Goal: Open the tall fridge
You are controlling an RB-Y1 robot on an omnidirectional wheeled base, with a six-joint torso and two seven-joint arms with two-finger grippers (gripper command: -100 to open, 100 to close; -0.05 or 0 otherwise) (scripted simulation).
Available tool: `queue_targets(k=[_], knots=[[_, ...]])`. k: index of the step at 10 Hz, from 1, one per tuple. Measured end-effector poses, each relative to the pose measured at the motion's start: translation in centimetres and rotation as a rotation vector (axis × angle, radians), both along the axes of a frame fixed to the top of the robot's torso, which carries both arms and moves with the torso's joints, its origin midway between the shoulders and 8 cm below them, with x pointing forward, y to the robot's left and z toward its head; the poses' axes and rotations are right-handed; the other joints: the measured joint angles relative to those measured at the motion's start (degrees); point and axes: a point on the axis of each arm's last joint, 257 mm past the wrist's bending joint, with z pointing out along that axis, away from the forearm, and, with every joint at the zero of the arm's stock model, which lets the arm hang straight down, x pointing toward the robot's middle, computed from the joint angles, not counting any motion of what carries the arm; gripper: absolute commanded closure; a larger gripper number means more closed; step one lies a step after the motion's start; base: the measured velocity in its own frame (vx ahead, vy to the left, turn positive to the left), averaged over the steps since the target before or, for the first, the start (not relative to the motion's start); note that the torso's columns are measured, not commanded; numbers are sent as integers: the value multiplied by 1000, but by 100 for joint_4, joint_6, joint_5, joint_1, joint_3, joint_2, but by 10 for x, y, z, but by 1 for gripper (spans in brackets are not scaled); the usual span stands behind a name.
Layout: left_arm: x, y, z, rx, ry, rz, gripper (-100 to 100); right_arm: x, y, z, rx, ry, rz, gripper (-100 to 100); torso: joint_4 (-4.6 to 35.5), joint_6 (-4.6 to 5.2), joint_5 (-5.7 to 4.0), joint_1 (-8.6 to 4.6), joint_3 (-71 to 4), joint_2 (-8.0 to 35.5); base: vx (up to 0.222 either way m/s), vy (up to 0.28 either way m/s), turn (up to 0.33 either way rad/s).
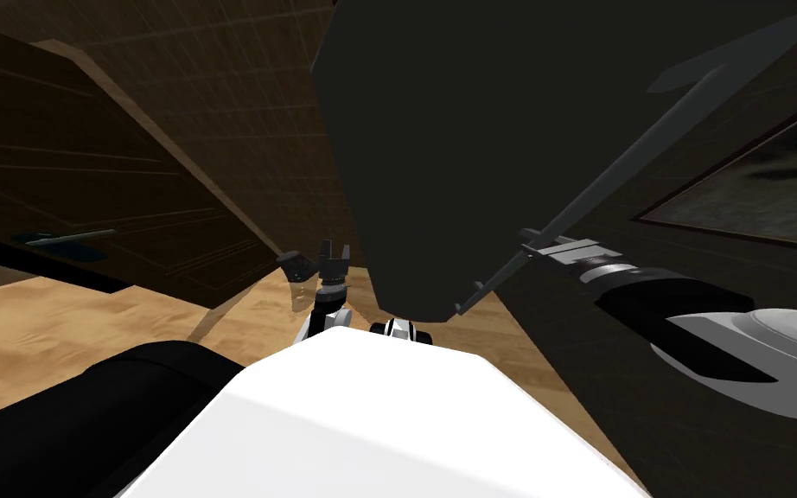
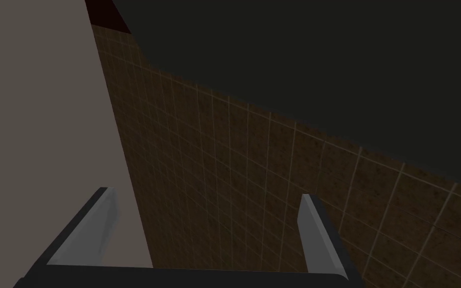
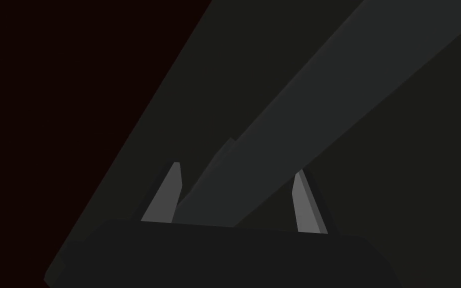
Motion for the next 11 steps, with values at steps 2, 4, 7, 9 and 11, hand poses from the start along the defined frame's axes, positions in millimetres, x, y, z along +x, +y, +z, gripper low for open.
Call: queue_targets(k=[2, 4, 7, 9, 11], knots=[[0, 0, 0, 0, 0, 0, 0, -1, -19, -1, 0, 6, -44, 100, 5, -27, 17, -12, -25, -23, -213, 261, -219], [0, 0, 0, 0, 0, 0, 0, -4, -33, -2, 1, 10, -72, 100, 9, -15, 24, -11, -40, -41, -159, 282, -246], [0, 0, 0, 0, 0, 0, 0, -8, -55, 0, 2, 8, -119, 100, 22, -3, 24, -37, -21, -8, -174, 188, -159], [0, 0, 0, 0, 0, 0, 0, -7, -62, -6, 9, 19, -124, 100, -11, -40, 6, -9, -41, -45, -182, 191, 43], [0, 0, 0, 0, 0, 0, 0, -3, -79, -14, 20, 27, -141, 100, -24, -42, 6, -34, -74, -99, -54, 69, 13]])
